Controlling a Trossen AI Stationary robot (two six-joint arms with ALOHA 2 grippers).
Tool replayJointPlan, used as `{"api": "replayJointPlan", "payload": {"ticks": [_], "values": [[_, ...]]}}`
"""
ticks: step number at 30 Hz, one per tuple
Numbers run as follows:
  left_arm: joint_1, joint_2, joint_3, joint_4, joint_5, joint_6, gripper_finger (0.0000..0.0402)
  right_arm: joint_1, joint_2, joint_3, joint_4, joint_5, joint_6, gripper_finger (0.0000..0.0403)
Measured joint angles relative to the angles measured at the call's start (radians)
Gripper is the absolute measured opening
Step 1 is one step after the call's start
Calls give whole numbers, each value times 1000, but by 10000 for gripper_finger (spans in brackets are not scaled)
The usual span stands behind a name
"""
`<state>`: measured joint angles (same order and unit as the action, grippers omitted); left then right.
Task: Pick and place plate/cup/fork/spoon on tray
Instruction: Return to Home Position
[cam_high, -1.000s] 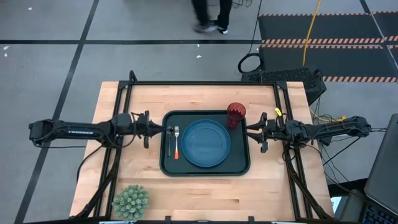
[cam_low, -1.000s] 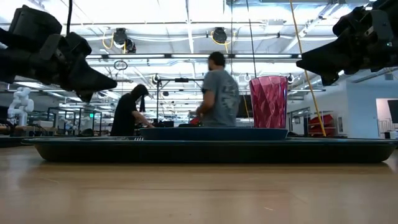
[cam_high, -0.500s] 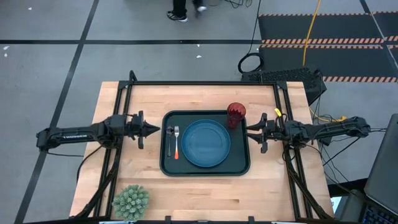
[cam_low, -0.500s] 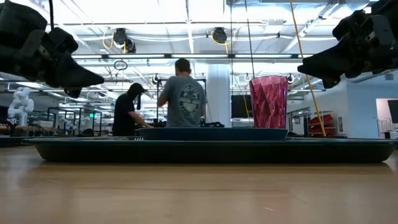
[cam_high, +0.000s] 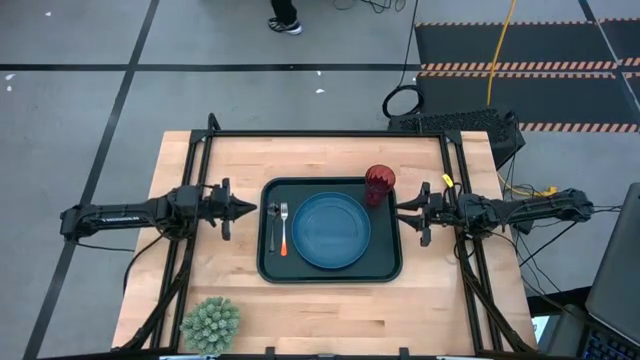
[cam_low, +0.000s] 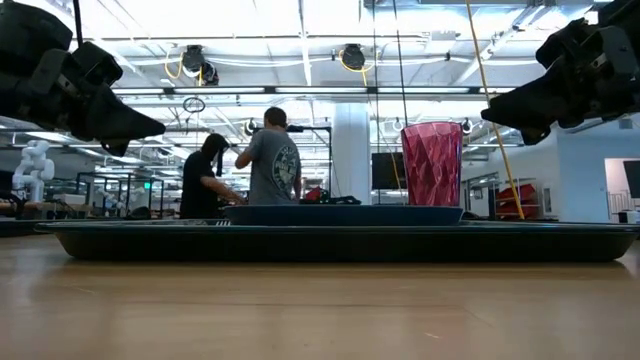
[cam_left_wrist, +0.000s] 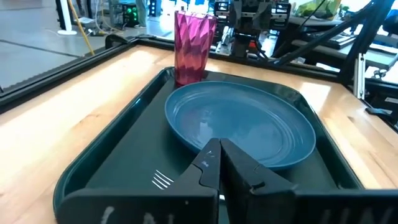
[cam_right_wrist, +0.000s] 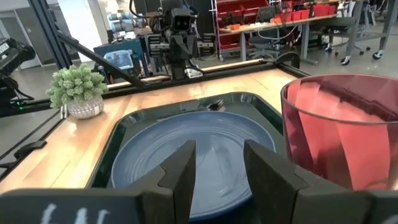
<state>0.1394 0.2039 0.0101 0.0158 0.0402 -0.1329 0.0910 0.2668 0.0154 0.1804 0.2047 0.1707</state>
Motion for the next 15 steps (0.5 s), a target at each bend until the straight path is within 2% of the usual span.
{"api": "replayJointPlan", "payload": {"ticks": [5,9,11,15], "values": [[-1,0,0,-1,0,-3,5,0,-22,7,-26,-40,-3,95],[-1,0,0,-2,0,-4,3,1,-63,45,-175,-84,0,42],[-1,0,0,-2,0,-5,4,1,-91,51,-189,-86,-9,14],[-1,0,0,-2,0,-9,9,1,-149,54,-194,-98,-25,6]]}}
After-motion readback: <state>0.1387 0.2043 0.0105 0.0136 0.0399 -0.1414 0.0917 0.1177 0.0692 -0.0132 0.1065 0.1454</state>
